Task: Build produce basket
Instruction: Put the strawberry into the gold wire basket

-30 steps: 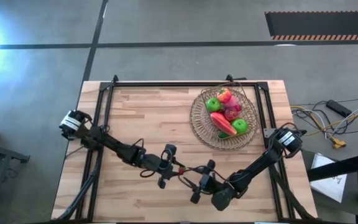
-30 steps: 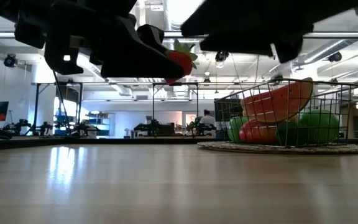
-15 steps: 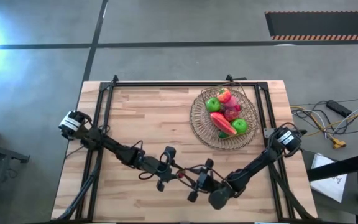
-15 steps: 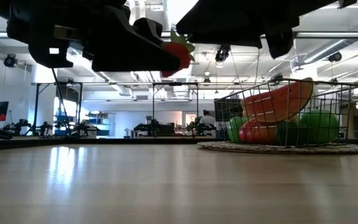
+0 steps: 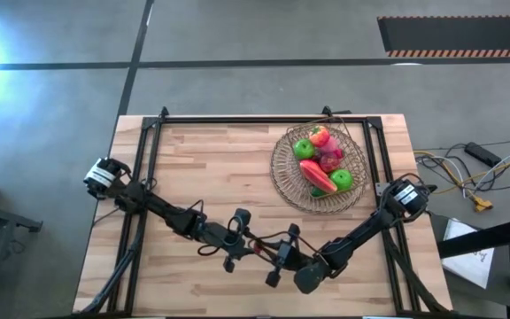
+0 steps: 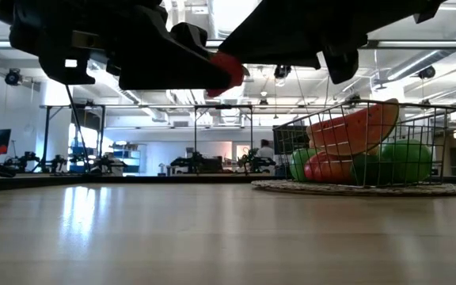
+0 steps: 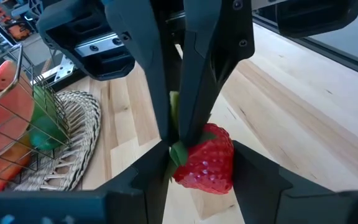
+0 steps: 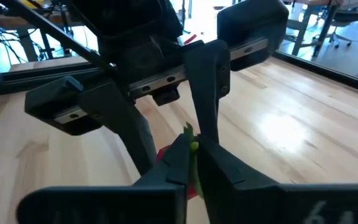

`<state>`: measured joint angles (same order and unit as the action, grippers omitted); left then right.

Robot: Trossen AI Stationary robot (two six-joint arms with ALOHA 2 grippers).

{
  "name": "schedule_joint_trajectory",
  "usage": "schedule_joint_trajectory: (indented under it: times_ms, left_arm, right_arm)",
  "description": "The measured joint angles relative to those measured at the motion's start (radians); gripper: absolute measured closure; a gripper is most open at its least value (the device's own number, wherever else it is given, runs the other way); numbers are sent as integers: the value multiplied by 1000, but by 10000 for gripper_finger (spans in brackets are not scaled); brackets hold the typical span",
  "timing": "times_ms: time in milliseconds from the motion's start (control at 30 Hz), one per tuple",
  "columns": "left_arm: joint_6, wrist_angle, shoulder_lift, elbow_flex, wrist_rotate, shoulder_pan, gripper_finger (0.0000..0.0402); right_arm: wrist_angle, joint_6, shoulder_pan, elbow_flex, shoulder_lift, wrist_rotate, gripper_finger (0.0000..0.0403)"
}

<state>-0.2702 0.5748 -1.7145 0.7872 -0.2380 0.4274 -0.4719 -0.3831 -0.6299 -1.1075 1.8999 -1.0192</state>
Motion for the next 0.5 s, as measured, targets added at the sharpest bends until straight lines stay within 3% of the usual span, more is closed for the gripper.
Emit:
schedule_joint_trajectory:
  times_ms: [200,367,500]
  left_arm:
    - [1,2,0,0,-2,-2,247]
    - [1,-5,0,0,-1,-12,176]
    - [2,-30,0,-6,-1,-23,117]
  right_arm:
    - [18,0,-7,0,-3,0,394]
    - [96,-45,-18,0,-18,-2,394]
    - [283,-169,-30,-7,-56,-28,394]
